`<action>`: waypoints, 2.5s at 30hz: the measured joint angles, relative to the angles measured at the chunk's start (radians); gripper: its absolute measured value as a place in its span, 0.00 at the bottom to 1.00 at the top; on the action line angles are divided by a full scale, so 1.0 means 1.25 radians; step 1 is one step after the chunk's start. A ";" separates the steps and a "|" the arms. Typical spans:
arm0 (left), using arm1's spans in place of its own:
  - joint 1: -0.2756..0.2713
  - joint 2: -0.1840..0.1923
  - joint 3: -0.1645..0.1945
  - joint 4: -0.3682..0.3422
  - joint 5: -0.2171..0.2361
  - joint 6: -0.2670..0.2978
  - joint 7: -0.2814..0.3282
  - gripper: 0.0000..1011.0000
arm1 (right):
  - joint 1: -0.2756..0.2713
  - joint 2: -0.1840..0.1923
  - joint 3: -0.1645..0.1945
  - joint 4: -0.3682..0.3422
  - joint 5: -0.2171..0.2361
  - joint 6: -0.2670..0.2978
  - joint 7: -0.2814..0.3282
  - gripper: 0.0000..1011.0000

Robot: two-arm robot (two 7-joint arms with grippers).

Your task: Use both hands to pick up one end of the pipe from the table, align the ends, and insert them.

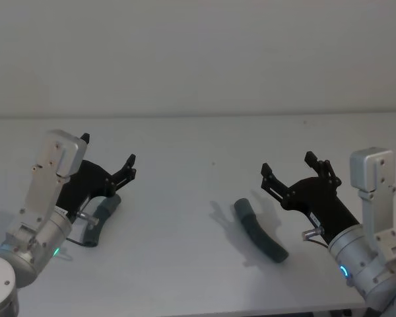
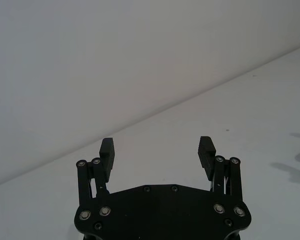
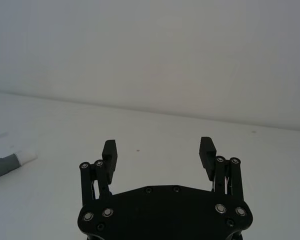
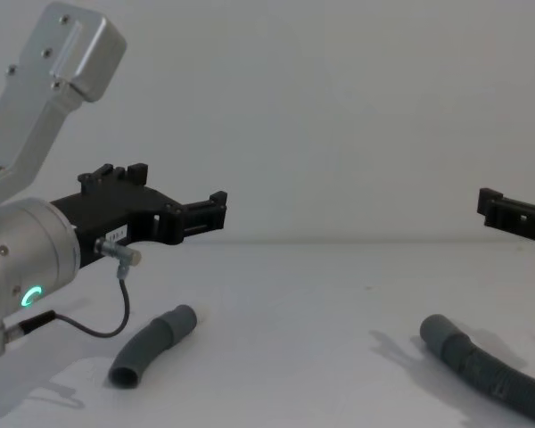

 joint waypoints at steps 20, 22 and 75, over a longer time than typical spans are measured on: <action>0.000 0.000 0.000 0.000 0.000 0.000 0.000 0.99 | 0.000 0.000 0.000 0.000 0.000 0.000 0.000 0.99; 0.000 0.000 0.000 0.000 0.000 0.000 0.000 0.99 | 0.000 0.000 0.000 0.000 0.000 0.000 0.000 0.99; 0.000 0.000 0.000 0.000 0.000 0.000 0.000 0.99 | 0.000 0.000 0.000 0.000 0.000 0.000 0.000 0.99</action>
